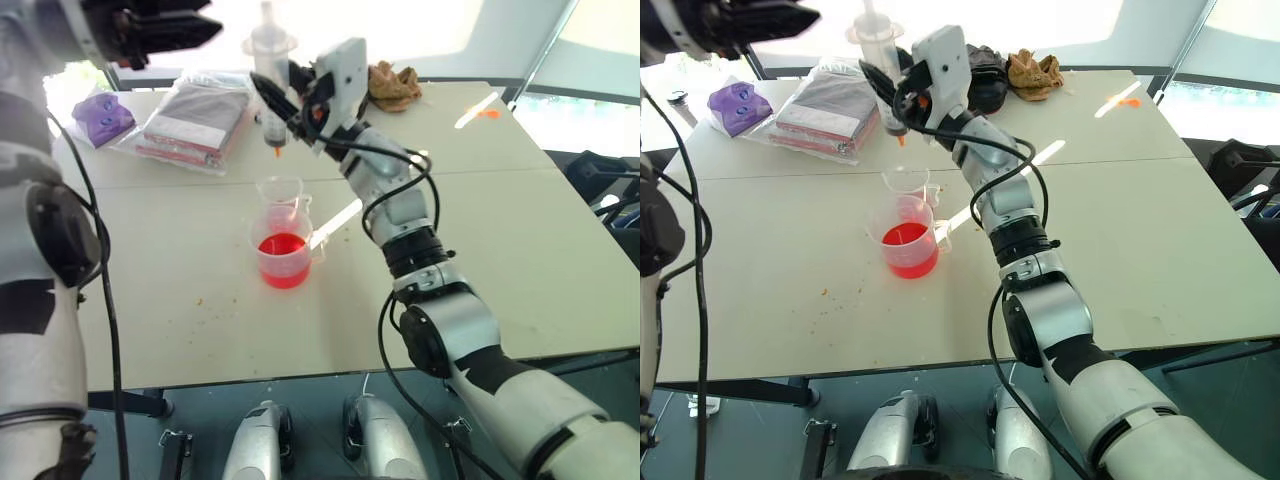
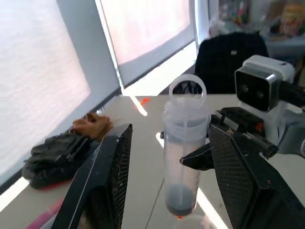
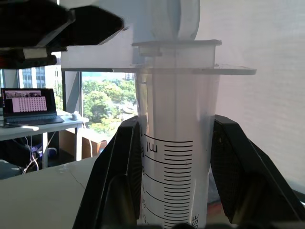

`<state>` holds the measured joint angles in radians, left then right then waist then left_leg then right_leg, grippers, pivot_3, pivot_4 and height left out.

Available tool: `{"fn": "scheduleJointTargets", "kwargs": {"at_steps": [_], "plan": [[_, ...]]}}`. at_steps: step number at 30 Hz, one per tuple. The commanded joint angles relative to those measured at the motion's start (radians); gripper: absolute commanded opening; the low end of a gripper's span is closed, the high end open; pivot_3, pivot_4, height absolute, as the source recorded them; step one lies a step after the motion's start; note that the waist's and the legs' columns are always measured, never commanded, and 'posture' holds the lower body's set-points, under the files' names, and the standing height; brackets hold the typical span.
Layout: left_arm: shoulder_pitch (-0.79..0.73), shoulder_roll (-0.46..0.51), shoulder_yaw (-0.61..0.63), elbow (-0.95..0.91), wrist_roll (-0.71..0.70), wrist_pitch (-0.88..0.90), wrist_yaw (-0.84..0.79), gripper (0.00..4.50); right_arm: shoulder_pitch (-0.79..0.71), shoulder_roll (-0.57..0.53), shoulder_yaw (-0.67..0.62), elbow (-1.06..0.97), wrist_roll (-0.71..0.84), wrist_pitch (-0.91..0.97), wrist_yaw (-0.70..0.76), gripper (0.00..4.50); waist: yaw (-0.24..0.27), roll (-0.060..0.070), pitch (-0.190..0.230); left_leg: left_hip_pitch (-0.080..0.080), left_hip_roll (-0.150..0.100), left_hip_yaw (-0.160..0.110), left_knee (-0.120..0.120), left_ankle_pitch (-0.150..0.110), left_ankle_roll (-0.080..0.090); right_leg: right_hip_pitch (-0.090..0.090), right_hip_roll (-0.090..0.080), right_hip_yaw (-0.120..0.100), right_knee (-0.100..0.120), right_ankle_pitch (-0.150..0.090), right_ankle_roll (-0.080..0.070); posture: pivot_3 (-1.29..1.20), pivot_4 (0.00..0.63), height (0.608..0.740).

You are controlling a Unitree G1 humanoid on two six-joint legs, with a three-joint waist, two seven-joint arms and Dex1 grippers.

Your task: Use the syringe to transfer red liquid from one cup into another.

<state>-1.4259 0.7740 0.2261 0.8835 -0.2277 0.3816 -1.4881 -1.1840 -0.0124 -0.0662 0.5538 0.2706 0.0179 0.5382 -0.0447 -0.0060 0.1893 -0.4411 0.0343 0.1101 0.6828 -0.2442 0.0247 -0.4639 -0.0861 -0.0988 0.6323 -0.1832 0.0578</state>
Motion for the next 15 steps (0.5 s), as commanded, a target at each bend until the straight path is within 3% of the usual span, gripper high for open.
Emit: {"fn": "scheduleJointTargets", "kwargs": {"at_steps": [1,2,6,11,15], "plan": [[0.316,-0.022,0.091,-0.479,-0.150,0.266,0.145,2.58,-0.071,-0.105,-0.096,-0.210,0.124,0.212,-0.039,1.47,0.002,0.000,0.000,0.000,0.000,0.000,0.000,0.000,0.000,0.001,0.000,0.000,0.000,0.000,0.000,0.00,0.150,0.740],[0.390,-0.037,0.114,-0.596,-0.184,0.321,0.203,2.58,-0.076,-0.135,-0.108,-0.242,0.149,0.274,-0.044,1.47,0.007,-0.002,0.001,-0.001,0.000,-0.002,0.001,0.004,-0.006,0.001,0.000,0.001,0.000,0.000,0.000,0.00,0.150,0.740],[0.731,-0.128,0.181,-1.105,-0.299,0.490,0.429,2.58,-0.111,-0.446,-0.090,-0.289,0.226,0.767,0.072,1.47,0.022,-0.005,0.001,-0.004,-0.002,-0.004,0.002,0.003,-0.005,0.001,0.000,0.003,-0.002,0.000,0.000,0.00,0.150,0.740],[0.860,-0.167,0.220,-1.335,-0.431,0.610,0.593,2.58,-0.095,-0.608,0.006,-0.268,0.226,1.033,0.158,1.47,0.027,-0.004,0.001,-0.001,-0.003,-0.004,0.001,-0.002,0.003,0.002,-0.001,0.003,-0.007,-0.001,-0.002,0.00,0.150,0.740],[0.975,-0.189,0.254,-1.506,-0.521,0.690,0.728,2.58,0.058,-0.730,0.156,-0.274,0.261,1.333,0.267,1.47,0.029,-0.005,-0.001,0.005,-0.002,-0.004,0.000,-0.002,0.002,0.008,0.000,0.004,-0.005,-0.001,-0.001,0.00,0.150,0.740]]}}
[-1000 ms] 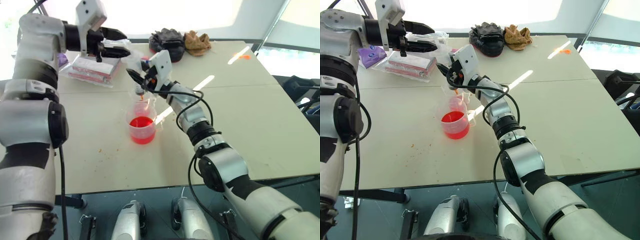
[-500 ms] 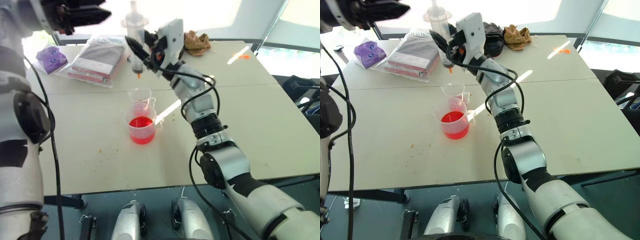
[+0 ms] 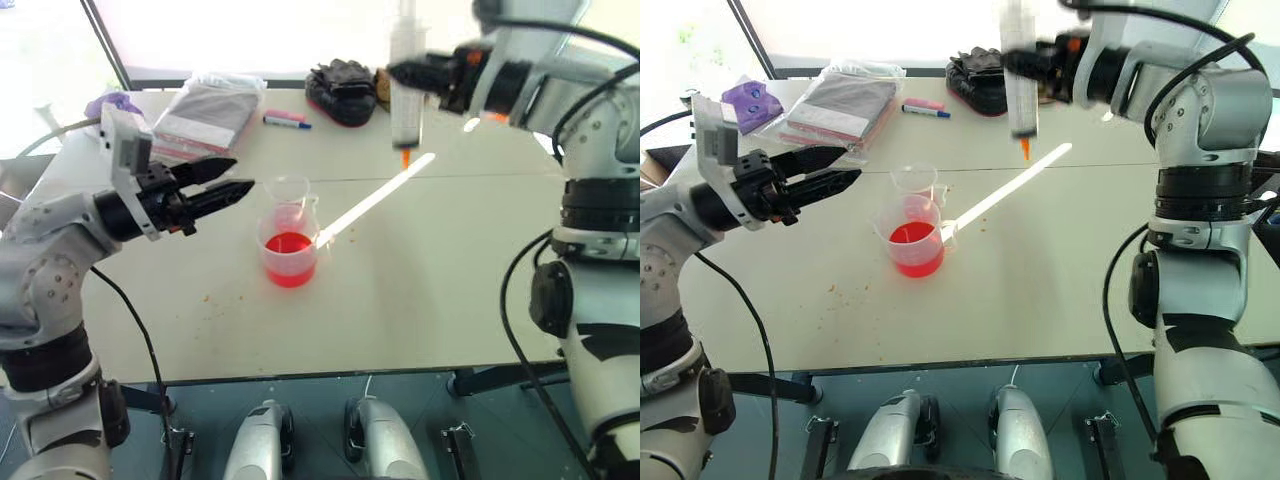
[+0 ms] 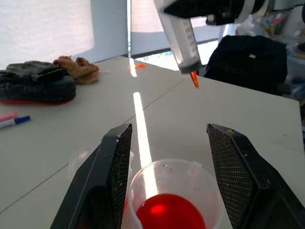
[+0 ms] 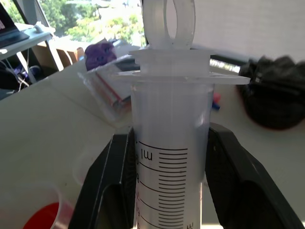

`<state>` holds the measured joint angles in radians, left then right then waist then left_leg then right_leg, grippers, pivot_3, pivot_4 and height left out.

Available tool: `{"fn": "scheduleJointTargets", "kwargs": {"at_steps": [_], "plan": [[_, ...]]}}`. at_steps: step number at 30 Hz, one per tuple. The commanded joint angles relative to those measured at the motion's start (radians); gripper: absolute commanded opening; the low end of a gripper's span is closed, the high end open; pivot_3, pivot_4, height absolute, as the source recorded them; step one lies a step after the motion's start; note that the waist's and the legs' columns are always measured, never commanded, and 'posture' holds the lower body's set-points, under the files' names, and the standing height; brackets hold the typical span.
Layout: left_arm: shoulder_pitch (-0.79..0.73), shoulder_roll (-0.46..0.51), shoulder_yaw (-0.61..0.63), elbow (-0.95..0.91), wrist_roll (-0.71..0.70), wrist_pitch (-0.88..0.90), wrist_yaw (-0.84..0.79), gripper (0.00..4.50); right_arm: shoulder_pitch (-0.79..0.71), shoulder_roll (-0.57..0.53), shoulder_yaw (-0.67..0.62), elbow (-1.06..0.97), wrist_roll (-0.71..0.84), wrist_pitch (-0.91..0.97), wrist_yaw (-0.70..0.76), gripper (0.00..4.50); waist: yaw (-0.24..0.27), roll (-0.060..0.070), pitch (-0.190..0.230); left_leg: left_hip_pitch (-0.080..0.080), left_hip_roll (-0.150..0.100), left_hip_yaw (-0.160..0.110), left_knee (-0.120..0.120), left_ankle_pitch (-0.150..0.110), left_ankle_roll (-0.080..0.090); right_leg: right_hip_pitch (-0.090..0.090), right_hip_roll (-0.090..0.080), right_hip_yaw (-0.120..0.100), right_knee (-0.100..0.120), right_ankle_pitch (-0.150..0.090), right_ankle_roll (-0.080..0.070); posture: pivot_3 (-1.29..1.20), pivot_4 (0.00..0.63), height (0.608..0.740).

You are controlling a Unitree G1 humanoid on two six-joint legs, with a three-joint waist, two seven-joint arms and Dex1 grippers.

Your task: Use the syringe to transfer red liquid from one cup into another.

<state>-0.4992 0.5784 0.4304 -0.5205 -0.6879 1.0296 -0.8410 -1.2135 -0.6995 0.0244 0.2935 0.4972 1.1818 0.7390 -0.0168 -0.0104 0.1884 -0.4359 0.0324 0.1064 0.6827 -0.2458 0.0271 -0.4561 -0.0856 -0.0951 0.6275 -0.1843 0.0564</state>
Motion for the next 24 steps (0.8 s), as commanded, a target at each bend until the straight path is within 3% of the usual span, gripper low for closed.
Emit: {"fn": "scheduleJointTargets", "kwargs": {"at_steps": [1,6,11,13,14,17,24], "plan": [[0.066,0.014,0.051,-0.121,-0.077,0.045,0.098,2.58,0.114,-0.049,0.071,-0.024,0.048,0.196,0.079,1.47,0.003,-0.001,0.000,0.001,0.000,0.000,0.000,0.000,0.000,0.001,0.000,0.000,0.000,-0.001,-0.001,0.00,0.150,0.740],[0.111,-0.008,0.037,-0.136,-0.113,0.024,0.201,2.58,0.208,0.036,0.062,0.081,-0.028,0.145,-0.012,1.47,0.001,0.000,0.001,-0.002,0.000,0.002,0.001,0.000,0.000,-0.004,0.002,0.002,0.001,0.000,0.000,0.00,0.150,0.740],[0.129,-0.012,0.010,-0.125,-0.134,-0.008,0.253,2.58,0.188,0.114,0.027,0.198,-0.071,0.109,-0.080,1.47,0.004,0.000,0.000,-0.002,0.000,0.002,0.001,0.001,-0.001,-0.003,0.003,0.002,0.001,0.000,0.000,0.00,0.150,0.740],[0.153,-0.009,0.002,-0.135,-0.144,-0.011,0.267,2.58,0.180,0.139,0.017,0.239,-0.083,0.099,-0.095,2.49,0.004,0.000,0.000,-0.002,0.000,0.002,0.001,0.001,-0.001,-0.003,0.003,0.002,0.000,0.000,0.000,0.00,0.150,0.740],[0.162,-0.006,0.000,-0.138,-0.152,-0.012,0.273,2.58,0.179,0.147,0.014,0.251,-0.089,0.097,-0.099,2.76,0.004,0.000,0.000,-0.002,0.000,0.002,0.001,0.000,-0.001,-0.003,0.003,0.002,0.000,0.000,0.000,0.00,0.150,0.740],[0.185,0.001,-0.012,-0.142,-0.170,-0.021,0.286,2.58,0.182,0.152,0.013,0.268,-0.104,0.095,-0.105,4.38,0.004,0.000,0.000,-0.002,0.000,0.002,0.001,0.000,-0.001,-0.003,0.003,0.002,0.000,0.000,0.000,0.00,0.150,0.740],[0.211,0.008,-0.010,-0.124,-0.201,-0.036,0.329,2.58,0.180,0.119,-0.018,0.186,-0.110,0.070,-0.098,4.45,0.004,0.000,0.000,-0.002,0.000,0.002,0.001,0.000,-0.001,-0.003,0.003,0.002,0.000,0.000,0.000,0.00,0.150,0.740]]}}
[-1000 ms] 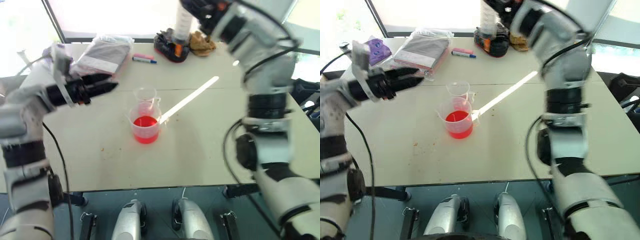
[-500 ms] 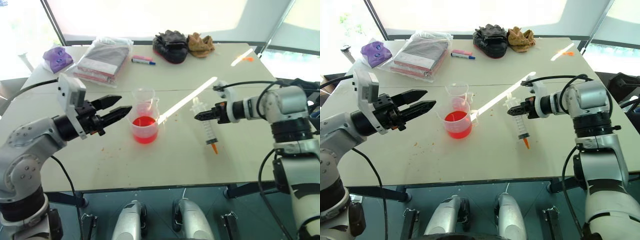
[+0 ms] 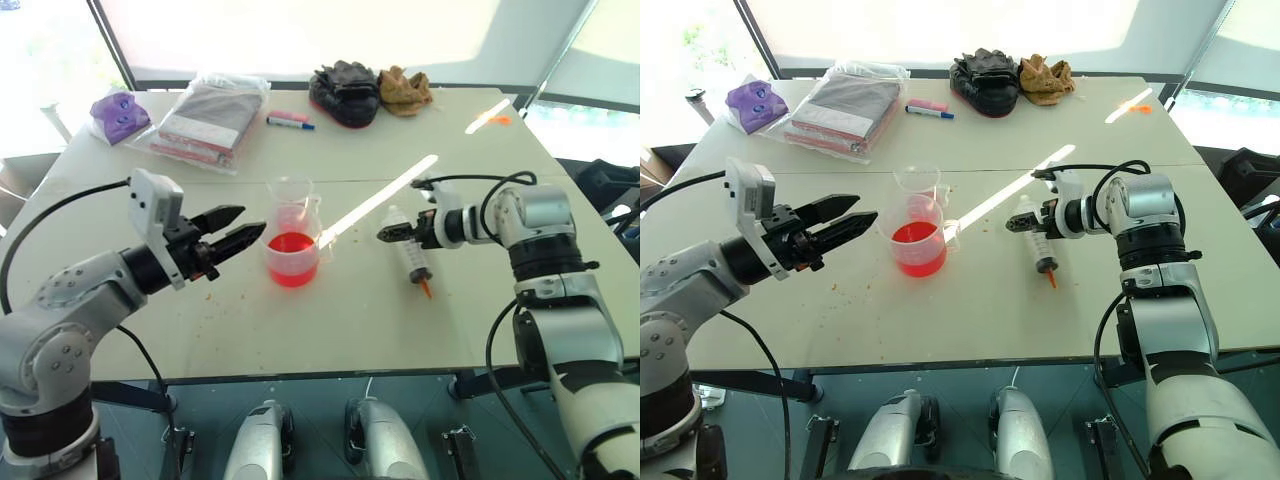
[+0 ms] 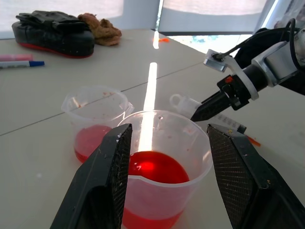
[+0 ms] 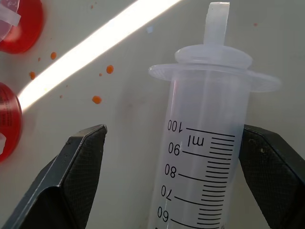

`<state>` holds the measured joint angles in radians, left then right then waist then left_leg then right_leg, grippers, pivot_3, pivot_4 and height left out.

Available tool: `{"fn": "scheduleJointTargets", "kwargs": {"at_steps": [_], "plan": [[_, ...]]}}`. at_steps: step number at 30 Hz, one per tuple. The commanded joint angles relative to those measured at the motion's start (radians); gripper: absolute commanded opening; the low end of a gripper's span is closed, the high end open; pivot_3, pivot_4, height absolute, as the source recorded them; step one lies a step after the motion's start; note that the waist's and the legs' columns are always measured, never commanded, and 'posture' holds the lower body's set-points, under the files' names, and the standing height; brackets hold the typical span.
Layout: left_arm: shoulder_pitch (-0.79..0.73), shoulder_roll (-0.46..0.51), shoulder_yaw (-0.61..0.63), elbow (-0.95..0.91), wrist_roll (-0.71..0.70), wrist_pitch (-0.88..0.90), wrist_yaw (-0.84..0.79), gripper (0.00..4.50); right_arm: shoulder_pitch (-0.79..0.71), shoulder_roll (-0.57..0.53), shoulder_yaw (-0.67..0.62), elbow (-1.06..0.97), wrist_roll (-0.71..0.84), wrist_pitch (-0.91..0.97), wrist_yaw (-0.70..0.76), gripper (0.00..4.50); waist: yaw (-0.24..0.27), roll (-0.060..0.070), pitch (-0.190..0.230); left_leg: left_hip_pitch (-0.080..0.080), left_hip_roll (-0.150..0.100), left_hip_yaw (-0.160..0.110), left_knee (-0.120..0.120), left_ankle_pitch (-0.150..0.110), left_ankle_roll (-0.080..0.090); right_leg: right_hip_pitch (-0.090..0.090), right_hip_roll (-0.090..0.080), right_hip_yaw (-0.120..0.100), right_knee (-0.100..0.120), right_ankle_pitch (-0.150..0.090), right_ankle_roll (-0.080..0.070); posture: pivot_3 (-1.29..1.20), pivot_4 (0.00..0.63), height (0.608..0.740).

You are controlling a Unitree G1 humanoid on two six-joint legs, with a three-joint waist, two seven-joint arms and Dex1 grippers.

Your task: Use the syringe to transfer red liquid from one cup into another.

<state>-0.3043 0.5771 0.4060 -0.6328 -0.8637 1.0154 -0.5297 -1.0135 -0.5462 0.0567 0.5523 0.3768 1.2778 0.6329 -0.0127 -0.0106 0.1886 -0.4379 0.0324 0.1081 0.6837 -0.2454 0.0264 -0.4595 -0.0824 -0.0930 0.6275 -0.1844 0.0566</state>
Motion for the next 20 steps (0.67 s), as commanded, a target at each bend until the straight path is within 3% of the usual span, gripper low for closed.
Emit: {"fn": "scheduleJointTargets", "kwargs": {"at_steps": [1,6,11,16,20], "plan": [[0.023,0.011,0.024,-0.008,-0.032,-0.024,0.023,2.58,-0.019,-0.045,-0.064,-0.105,0.019,-0.034,0.019,4.45,0.000,0.000,0.000,0.000,0.000,0.000,0.000,0.000,0.000,0.000,0.000,0.000,0.000,0.000,0.000,0.00,0.150,0.740],[0.078,0.063,0.056,0.009,-0.043,-0.043,0.000,2.58,0.039,-0.057,-0.230,-0.352,0.113,-0.070,0.025,4.45,0.001,0.000,0.000,-0.001,0.000,0.000,0.000,0.000,0.000,-0.002,0.000,0.000,0.000,0.000,0.000,0.00,0.150,0.740],[0.174,0.143,0.113,0.035,-0.025,-0.075,-0.039,2.58,0.418,-0.073,-0.339,-0.742,0.099,-0.351,0.036,4.45,0.012,-0.001,-0.001,-0.002,0.001,-0.002,-0.001,0.000,0.000,0.000,0.000,-0.002,-0.004,-0.001,0.001,0.00,0.150,0.740],[0.253,0.156,0.180,0.056,-0.028,-0.103,-0.023,2.58,0.682,-0.012,-0.434,-0.866,0.105,-0.538,0.000,4.45,0.017,0.001,0.000,-0.004,0.001,0.000,-0.001,-0.001,-0.001,-0.001,0.000,-0.002,-0.011,-0.001,-0.004,0.00,0.150,0.740],[0.314,0.096,0.205,0.025,-0.021,-0.140,0.047,2.58,0.813,0.022,-0.425,-0.877,0.065,-0.689,-0.020,4.45,0.017,0.001,-0.001,-0.003,0.002,0.000,-0.002,-0.002,-0.002,0.000,0.000,-0.002,-0.012,-0.002,-0.004,0.00,0.150,0.740]]}}
